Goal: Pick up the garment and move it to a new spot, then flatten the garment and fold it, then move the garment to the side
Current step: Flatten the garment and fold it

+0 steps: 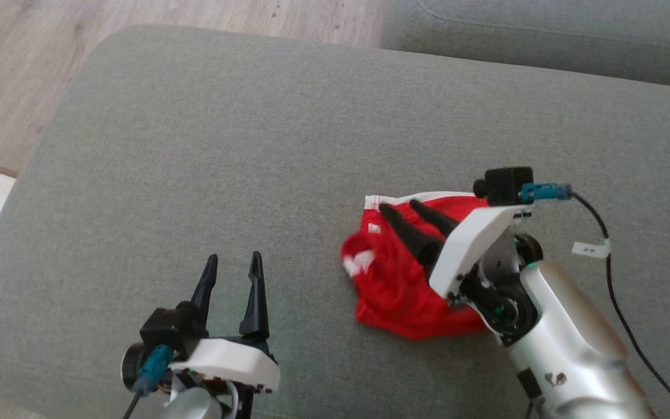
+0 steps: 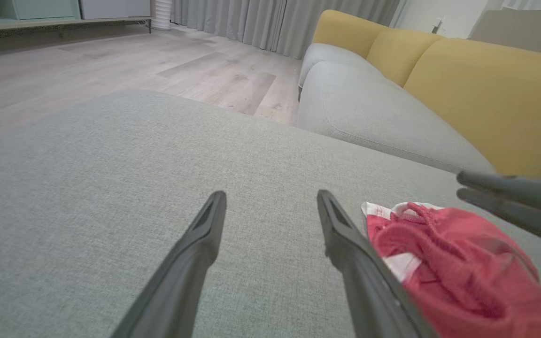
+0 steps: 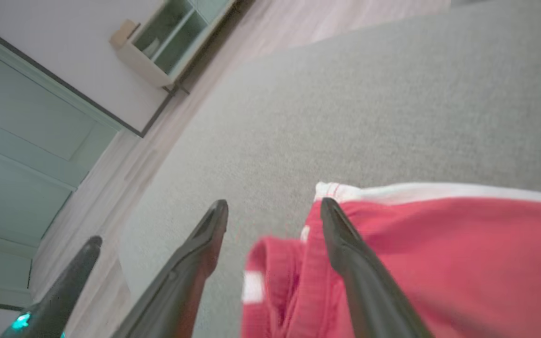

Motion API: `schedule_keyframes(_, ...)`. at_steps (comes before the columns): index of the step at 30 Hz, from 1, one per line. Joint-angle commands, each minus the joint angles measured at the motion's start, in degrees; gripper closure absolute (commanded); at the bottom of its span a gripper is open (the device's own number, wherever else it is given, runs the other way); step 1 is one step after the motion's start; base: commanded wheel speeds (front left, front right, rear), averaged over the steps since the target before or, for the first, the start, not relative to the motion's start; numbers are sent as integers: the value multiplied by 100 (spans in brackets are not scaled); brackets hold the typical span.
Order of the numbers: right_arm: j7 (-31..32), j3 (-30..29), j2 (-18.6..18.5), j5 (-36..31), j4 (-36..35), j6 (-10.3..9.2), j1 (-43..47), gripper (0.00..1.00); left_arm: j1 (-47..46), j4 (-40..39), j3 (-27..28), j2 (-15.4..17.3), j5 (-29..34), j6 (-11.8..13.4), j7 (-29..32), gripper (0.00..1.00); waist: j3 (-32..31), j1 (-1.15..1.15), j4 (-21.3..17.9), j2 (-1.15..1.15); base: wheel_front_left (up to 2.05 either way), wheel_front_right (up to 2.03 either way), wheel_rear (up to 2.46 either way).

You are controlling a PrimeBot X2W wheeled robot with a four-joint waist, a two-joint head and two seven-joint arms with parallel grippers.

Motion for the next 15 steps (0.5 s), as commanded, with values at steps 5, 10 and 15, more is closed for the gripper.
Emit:
schedule_keyframes(5,-698,63,80,-130,-217,39,-508,0,-273,-99,128,45,31,-19,-79,0,-52,0,-192,0,0,0,0)
schedule_keyframes(10,-1188,-212,80,-1173,-247,39,-580,0,-304,-95,101,64,66,-30,-86,0,-129,0,-341,0,0,0,0)
schedule_keyframes(15,-1640,-822,80,-2255,-502,39,-225,0,-366,-99,77,82,128,-25,-102,0,-295,0,-493,0,0,0,0)
